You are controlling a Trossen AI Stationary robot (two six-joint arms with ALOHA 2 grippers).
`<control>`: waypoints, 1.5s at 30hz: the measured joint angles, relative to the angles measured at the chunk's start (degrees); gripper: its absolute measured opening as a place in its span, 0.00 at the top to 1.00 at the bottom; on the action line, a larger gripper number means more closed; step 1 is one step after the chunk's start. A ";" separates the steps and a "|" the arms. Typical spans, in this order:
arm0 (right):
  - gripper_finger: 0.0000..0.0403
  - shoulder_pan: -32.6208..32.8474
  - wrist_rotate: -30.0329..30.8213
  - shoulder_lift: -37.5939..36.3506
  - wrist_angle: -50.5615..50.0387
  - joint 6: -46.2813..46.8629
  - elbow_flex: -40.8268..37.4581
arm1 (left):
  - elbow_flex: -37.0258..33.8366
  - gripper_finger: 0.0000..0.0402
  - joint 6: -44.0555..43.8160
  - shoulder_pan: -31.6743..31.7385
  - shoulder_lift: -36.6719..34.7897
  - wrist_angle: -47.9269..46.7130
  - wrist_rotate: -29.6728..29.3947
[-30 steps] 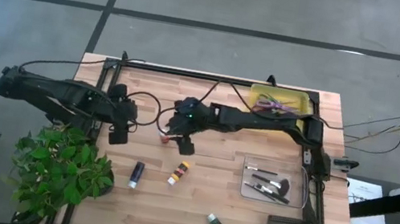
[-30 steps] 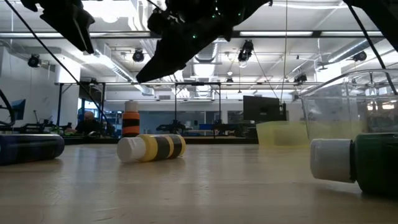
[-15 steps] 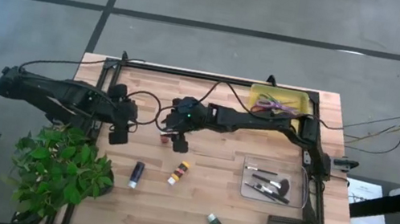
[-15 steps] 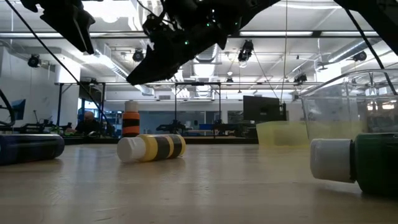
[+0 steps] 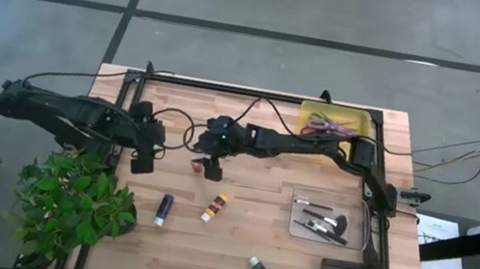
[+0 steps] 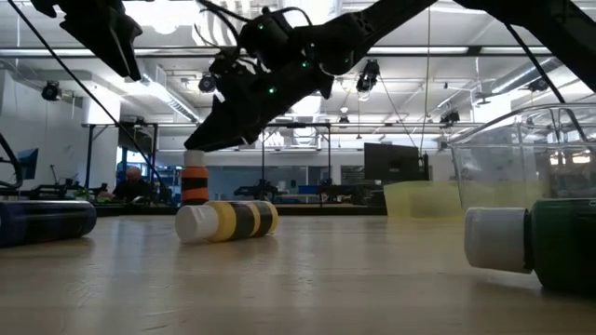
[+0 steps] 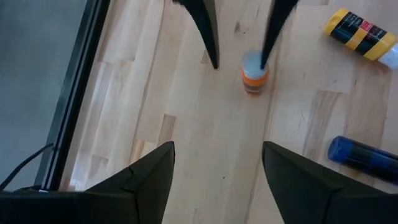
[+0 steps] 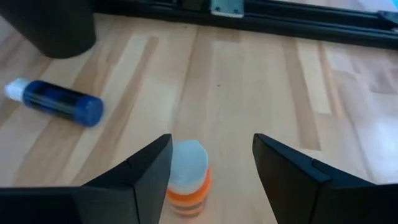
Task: Pick & Place Paint Supplies
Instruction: Put the orange paint bottle into the black bin
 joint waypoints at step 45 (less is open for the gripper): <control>0.44 -0.58 -3.35 -0.75 -0.66 -1.43 -0.14 | -1.84 0.38 0.20 -0.04 0.00 -0.10 0.02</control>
